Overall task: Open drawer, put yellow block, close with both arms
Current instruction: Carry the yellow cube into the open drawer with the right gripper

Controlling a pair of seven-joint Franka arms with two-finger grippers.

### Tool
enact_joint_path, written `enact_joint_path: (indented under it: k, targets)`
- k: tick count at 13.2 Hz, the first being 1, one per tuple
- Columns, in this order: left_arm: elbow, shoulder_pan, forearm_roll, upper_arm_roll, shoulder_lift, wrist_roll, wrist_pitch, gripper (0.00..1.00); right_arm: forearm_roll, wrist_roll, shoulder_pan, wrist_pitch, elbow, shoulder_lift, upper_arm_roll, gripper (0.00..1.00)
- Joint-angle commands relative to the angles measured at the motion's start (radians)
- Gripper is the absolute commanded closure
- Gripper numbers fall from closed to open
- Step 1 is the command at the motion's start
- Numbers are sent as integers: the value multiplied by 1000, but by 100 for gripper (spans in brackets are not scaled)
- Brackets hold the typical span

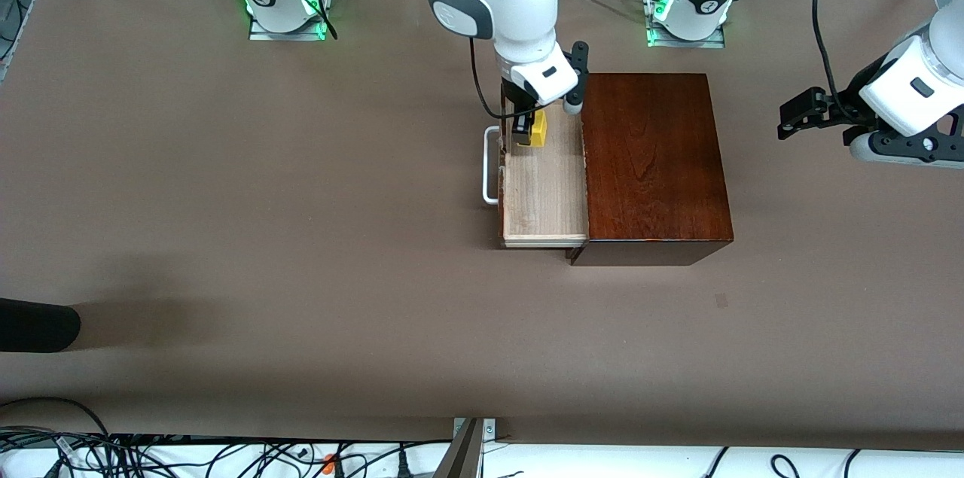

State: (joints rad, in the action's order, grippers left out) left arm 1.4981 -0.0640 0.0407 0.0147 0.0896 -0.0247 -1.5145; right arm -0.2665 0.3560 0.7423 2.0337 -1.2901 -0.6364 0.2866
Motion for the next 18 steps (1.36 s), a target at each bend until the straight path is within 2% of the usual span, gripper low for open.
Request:
enact_joint_path:
  k: [1, 11, 16, 17, 18]
  targets:
    - [-16, -3, -21, -4, 1, 19, 0, 0, -54, 9, 25, 13, 51, -63, -10, 91]
    - [-15, -14, -21, -2, 24, 17, 3, 0, -83, 149, 19, 30, 35, -131, -14, 90]
    - [-15, -16, -21, -2, 24, 19, 2, 0, -105, 152, 12, 33, 35, -143, -14, 89]
    - [-15, -16, -21, -2, 24, 19, 2, 0, -103, 150, 12, 30, 35, -140, -14, 60]
    - [-15, -16, -19, -2, 24, 19, 2, 0, -97, 137, 9, 28, 38, -137, -14, 1]
